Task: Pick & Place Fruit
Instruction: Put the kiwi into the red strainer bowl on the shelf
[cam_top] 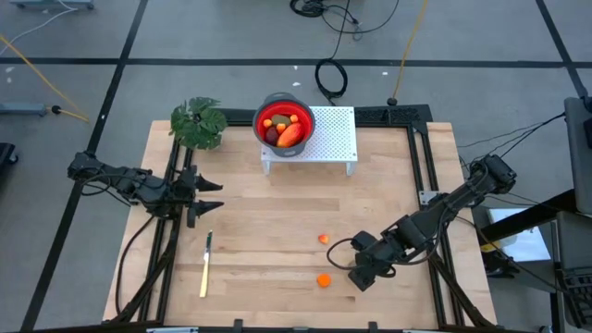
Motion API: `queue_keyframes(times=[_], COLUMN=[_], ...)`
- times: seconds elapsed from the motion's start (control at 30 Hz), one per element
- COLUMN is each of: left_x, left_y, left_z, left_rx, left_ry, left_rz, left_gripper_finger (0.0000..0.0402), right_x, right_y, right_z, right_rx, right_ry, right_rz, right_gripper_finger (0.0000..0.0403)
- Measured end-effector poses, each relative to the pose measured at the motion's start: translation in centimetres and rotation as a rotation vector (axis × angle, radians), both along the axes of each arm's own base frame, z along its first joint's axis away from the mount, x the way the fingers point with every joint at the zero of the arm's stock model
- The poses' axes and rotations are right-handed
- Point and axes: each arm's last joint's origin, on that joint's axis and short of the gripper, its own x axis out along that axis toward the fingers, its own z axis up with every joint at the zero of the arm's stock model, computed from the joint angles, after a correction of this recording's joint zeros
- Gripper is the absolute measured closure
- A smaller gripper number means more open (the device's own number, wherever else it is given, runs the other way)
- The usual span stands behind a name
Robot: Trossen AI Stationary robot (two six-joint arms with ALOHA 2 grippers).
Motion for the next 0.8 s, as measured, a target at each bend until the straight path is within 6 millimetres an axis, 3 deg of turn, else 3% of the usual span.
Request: queue_keyframes(times=[0.37, 0.6, 0.8], left_x=[0.0, 0.0, 0.0], left_y=[0.0, 0.0, 0.0], left_z=[0.0, 0.0, 0.0], left_rx=[0.0, 0.0, 0.0], left_ry=[0.0, 0.0, 0.001], left_rz=[0.0, -0.001, -0.003], left_gripper_finger=[0.0146, 0.0146, 0.0146], right_x=[0.6, 0.1, -0.3], right_y=[-1.1, -2.4, -2.6], right_z=[-4.3, -7.3, -8.4], right_rx=[0.069, 0.247, 0.254], right_ry=[-0.019, 0.117, 0.125], right_rz=[-0.082, -0.087, -0.142], right_gripper_finger=[0.0117, 0.0117, 0.0118])
